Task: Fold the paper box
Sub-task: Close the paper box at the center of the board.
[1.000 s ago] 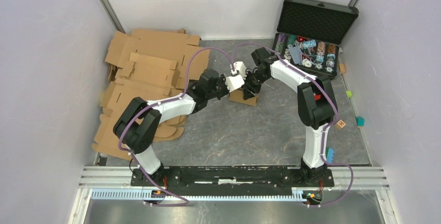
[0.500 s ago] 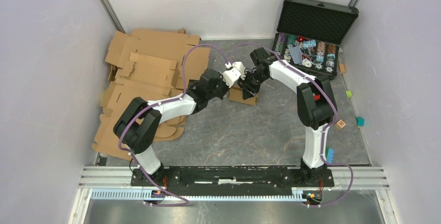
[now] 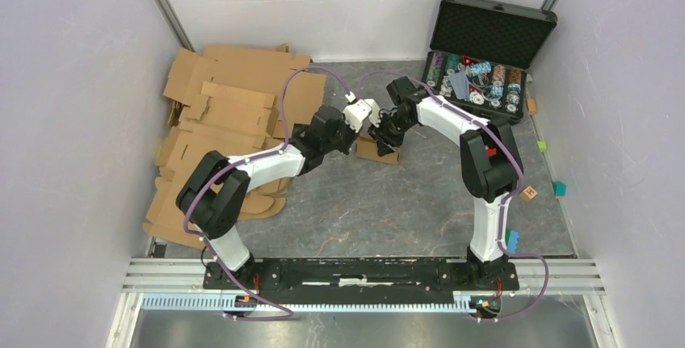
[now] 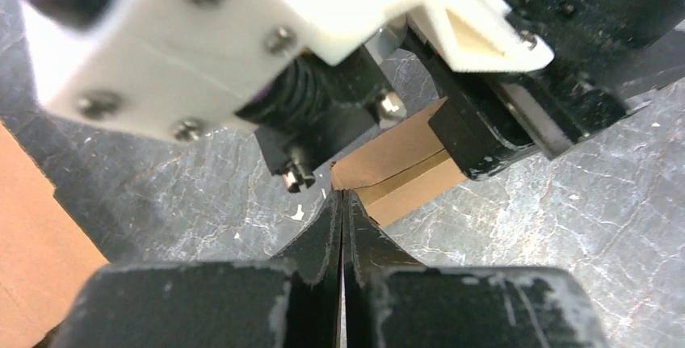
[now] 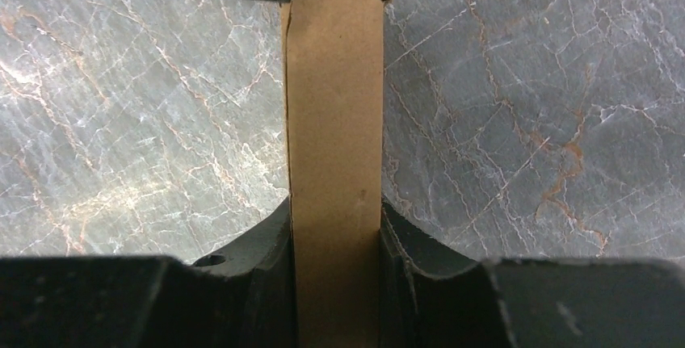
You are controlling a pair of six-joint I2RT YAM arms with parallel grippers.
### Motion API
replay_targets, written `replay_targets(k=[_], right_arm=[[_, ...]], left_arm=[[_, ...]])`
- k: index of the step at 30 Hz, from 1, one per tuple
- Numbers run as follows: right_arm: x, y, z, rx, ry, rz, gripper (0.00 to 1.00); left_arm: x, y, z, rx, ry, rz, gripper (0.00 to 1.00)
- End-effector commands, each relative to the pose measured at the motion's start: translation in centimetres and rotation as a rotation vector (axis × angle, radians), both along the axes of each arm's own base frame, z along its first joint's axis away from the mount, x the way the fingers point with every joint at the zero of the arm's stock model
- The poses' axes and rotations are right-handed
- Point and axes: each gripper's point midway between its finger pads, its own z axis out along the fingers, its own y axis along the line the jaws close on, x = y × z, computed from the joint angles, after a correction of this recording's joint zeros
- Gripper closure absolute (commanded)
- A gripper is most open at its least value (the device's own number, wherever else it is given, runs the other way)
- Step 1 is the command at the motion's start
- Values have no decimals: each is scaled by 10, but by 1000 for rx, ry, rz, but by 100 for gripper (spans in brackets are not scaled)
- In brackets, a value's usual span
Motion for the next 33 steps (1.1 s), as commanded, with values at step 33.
replay_targets(k=[33], right_arm=[[8,7,1,-15,-65,25,61]], left_arm=[[16,29,32,178,-329,-182,60]])
